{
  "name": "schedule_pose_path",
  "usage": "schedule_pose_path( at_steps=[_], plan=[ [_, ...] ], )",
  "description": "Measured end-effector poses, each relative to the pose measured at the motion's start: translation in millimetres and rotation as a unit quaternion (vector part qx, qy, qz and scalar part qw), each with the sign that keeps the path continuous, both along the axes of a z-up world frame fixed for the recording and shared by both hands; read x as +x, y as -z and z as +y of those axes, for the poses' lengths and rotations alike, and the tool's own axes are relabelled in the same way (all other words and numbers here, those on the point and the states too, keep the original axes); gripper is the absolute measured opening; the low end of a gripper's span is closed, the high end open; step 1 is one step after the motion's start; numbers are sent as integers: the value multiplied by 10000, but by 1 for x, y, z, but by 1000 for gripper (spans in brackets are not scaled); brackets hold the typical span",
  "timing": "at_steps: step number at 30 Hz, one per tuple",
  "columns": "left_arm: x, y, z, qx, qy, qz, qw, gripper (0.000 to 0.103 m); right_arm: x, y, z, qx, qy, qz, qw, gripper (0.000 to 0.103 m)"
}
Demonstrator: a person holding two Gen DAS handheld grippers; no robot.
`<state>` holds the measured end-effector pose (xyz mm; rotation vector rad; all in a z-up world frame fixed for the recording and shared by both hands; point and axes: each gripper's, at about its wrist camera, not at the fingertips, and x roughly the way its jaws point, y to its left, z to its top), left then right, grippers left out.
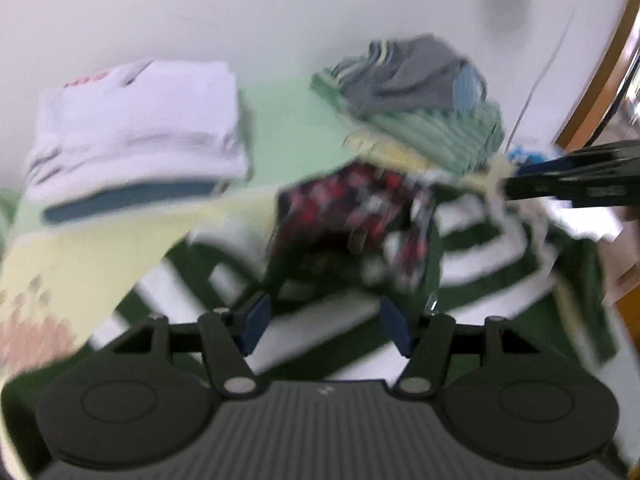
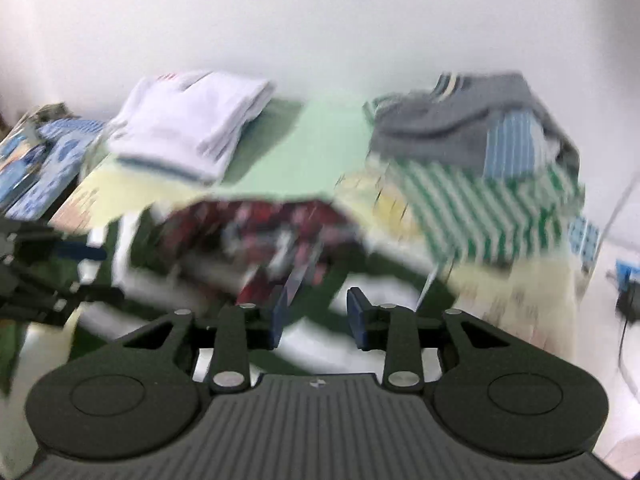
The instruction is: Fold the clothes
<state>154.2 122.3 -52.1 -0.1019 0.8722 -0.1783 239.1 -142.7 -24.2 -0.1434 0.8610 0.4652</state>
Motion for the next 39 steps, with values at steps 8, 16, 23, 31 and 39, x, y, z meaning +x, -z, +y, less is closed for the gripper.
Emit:
schedule_pose_path(
  at_steps=[8,16,23,31,39],
  plan=[
    [86,3,-9,80,-302,447,9985,93,98,35,20,123,199,465,9986,40],
    [115,49,-13,218,-452,1393,9890,59,111,64,47,-38,-178,564,9982,40],
    [117,54,-12,237,-398,1407,9890,28,111,80,52,-249,-363,532,9976,40],
    [133,28,-4,199,-487,1035,9932,13,107,57,40,197,-262,4,9995,0],
    [172,51,-35,1405,-326,965,9848,9,118,60,22,782,270,117,9965,12]
  ],
)
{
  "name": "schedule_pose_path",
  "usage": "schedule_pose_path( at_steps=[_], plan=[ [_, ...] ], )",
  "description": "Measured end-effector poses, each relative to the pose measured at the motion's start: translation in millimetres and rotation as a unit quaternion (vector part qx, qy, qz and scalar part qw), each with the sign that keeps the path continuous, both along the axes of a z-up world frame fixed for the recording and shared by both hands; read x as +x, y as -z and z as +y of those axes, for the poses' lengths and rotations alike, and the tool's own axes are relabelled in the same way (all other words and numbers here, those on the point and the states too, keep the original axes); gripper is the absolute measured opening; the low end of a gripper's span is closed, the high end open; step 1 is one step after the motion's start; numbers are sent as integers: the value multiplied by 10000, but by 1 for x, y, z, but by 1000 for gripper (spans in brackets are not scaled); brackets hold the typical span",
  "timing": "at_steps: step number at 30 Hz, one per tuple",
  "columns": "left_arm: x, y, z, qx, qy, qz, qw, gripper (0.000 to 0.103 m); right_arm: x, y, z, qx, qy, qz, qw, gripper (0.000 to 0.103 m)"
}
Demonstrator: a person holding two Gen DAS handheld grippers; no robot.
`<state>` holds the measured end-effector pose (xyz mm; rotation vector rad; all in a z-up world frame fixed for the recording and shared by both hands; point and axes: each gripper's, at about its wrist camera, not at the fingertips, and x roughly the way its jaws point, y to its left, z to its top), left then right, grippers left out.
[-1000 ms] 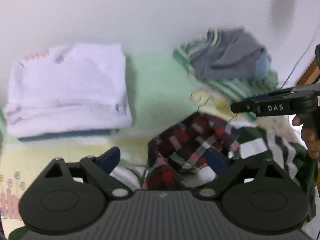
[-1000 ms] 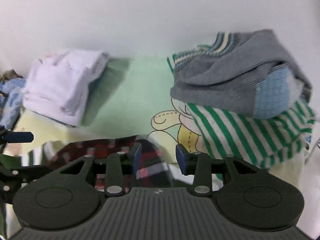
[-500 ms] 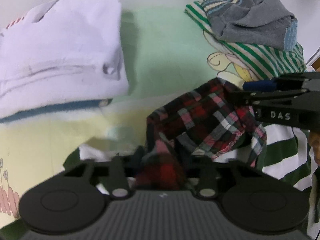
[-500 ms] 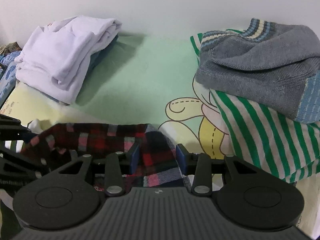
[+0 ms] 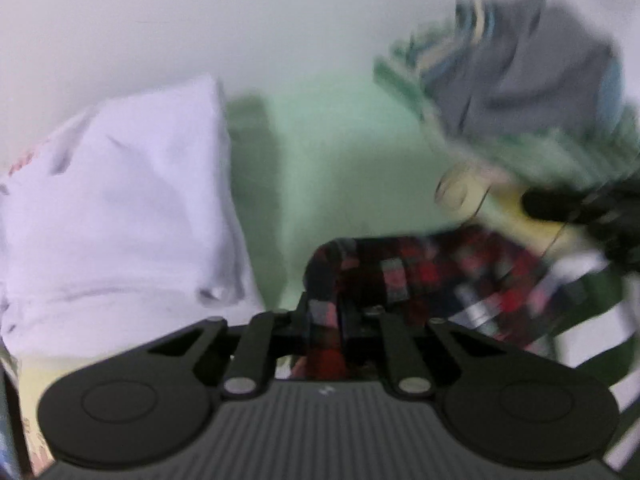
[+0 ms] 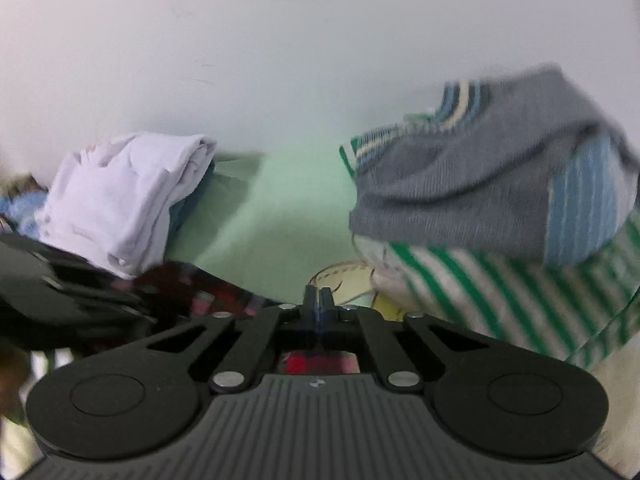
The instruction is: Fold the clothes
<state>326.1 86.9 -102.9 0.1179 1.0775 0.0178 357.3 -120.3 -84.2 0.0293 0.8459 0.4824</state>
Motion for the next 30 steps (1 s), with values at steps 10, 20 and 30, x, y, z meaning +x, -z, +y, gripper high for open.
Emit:
schedule_pose_path(
  at_steps=[10,20,30],
  plan=[
    [-10,-2,8,-67,26,-248,9997,29,1,34,22,-591,97,-62,9982,20],
    [-60,-45,50,-709,333,-798,9937,62,-13,21,13,-520,117,-925,9943,35],
    [-75,-48,70,-1090,-32,-995,9890,64,-50,6,55,-261,-1172,-906,9886,32]
  ],
)
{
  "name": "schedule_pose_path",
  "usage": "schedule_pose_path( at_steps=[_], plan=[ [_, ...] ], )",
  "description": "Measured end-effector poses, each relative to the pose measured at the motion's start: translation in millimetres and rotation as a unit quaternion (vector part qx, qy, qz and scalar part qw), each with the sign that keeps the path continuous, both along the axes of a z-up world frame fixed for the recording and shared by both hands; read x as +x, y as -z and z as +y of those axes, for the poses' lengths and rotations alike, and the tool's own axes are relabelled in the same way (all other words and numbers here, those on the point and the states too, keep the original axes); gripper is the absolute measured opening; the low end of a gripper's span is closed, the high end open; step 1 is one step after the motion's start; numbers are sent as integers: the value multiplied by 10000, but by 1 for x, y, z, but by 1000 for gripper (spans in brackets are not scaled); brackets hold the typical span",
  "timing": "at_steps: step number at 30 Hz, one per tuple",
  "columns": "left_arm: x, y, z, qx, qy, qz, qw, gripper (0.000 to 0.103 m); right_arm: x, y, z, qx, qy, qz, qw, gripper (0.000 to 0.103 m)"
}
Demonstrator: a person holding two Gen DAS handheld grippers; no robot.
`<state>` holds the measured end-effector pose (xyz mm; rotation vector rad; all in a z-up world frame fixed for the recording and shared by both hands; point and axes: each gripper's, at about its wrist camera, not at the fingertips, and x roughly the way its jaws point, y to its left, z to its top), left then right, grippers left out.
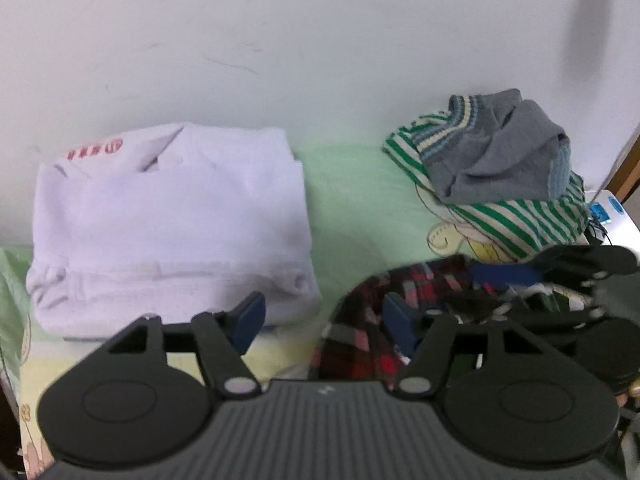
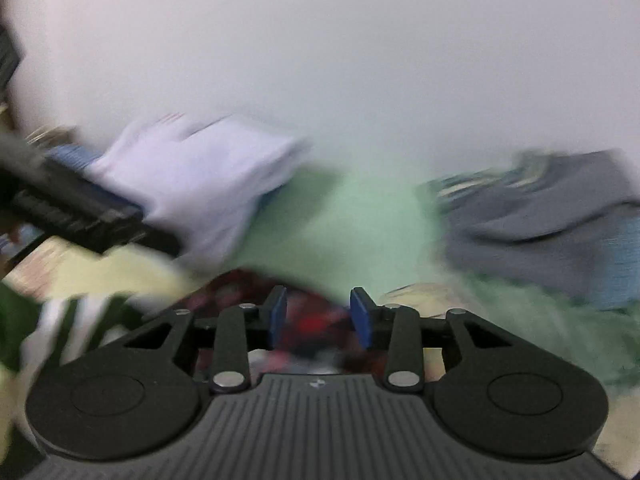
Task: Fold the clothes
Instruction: 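Lift the collar with both tools and fold it toward the hem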
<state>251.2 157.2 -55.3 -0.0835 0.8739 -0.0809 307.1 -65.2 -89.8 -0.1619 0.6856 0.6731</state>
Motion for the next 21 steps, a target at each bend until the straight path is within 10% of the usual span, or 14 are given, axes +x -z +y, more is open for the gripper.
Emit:
schedule_pose_path(
  at_steps=[12,21],
  plan=[
    [-76,57,34,20,-725,578,9957,43,40,37,33,-432,438,216,9979,0],
    [-100,59,42,835,-834,479,9919,46,1,16,17,9,616,514,9968,17]
  ],
)
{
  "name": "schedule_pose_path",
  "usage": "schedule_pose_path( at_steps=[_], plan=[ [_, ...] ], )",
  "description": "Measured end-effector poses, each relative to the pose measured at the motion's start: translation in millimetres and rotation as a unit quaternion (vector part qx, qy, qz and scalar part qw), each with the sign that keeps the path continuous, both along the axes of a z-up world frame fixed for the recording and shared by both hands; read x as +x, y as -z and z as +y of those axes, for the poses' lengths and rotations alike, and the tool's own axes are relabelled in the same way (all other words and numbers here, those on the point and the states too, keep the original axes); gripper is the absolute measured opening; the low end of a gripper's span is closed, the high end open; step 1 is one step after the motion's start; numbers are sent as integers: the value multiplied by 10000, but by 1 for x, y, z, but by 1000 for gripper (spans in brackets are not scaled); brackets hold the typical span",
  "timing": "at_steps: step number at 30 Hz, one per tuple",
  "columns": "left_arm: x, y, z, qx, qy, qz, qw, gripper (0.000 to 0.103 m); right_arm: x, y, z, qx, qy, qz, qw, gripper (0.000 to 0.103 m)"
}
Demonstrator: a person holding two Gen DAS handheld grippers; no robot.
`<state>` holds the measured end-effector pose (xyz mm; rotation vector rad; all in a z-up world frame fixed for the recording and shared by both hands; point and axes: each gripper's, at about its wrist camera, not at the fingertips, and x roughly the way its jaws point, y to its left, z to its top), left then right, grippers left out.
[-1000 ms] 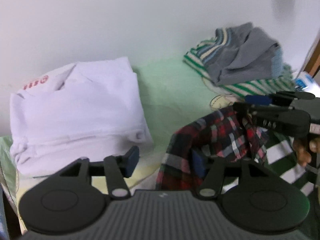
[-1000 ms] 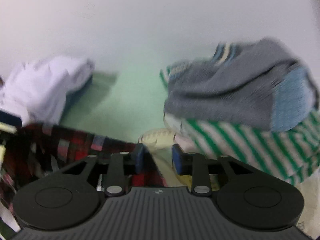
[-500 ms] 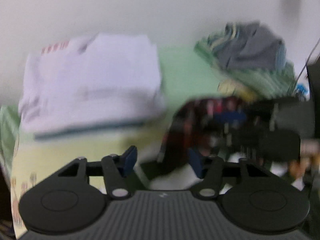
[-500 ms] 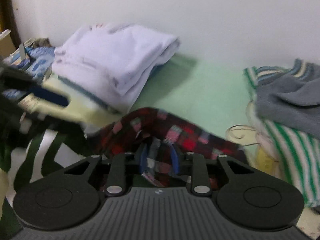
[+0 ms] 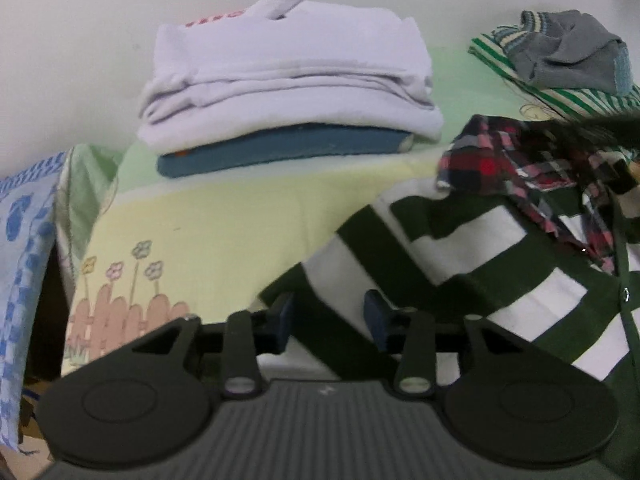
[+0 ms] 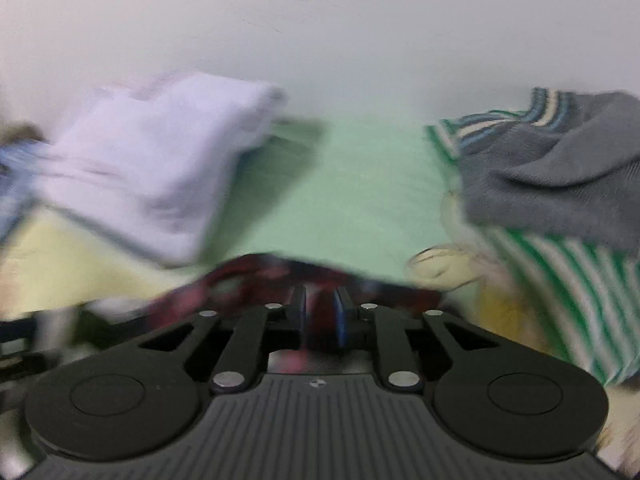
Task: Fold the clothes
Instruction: 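Lift the collar with both tools and fold it toward the hem, then open both tools and release the cardigan flat on the bed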
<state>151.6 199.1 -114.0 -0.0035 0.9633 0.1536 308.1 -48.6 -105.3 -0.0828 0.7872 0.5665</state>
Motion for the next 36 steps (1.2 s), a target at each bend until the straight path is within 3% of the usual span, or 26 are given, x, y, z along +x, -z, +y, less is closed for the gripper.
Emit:
schedule_pose_path(
  at_steps=[5,9,14,17,18,21,24,27,32,34,36],
  plan=[
    [-14,0,11,0,-219,-53,9997,46,-41,12,-10,-273,-144,-4,9995,22],
    [-11,-3,4,308,-197,99,9993,48,-42,12,-29,-370,371,-206,9984,21],
    [-25,-13,-24,640,-48,136,9978,49,-96,-10,-94,601,748,-152,9953,37],
    [-44,-23,-53,693,155,-42,9975,69,-138,-16,-148,754,1228,-9,9896,37],
    [-52,-26,-65,650,251,-118,9975,75,-155,-18,-168,661,1458,-44,9871,38],
    [-76,-32,-102,394,571,-321,9971,75,-200,-20,-217,75,2089,-110,9779,40],
    [-92,-28,-138,41,857,-237,9960,75,-236,-12,-245,-331,2301,182,9724,42],
    [-104,-23,-171,-115,1194,-117,9927,75,-269,-3,-246,-461,1940,371,9792,42],
    [-119,-19,-208,-140,1569,28,9875,77,-292,12,-234,-1060,1999,-95,9740,42],
    [-125,-20,-214,-193,1593,49,9870,84,-294,18,-238,-1162,1978,-78,9733,42],
    [-130,-22,-217,-204,1557,21,9876,84,-297,22,-243,-1122,1940,-137,9745,42]
  ],
)
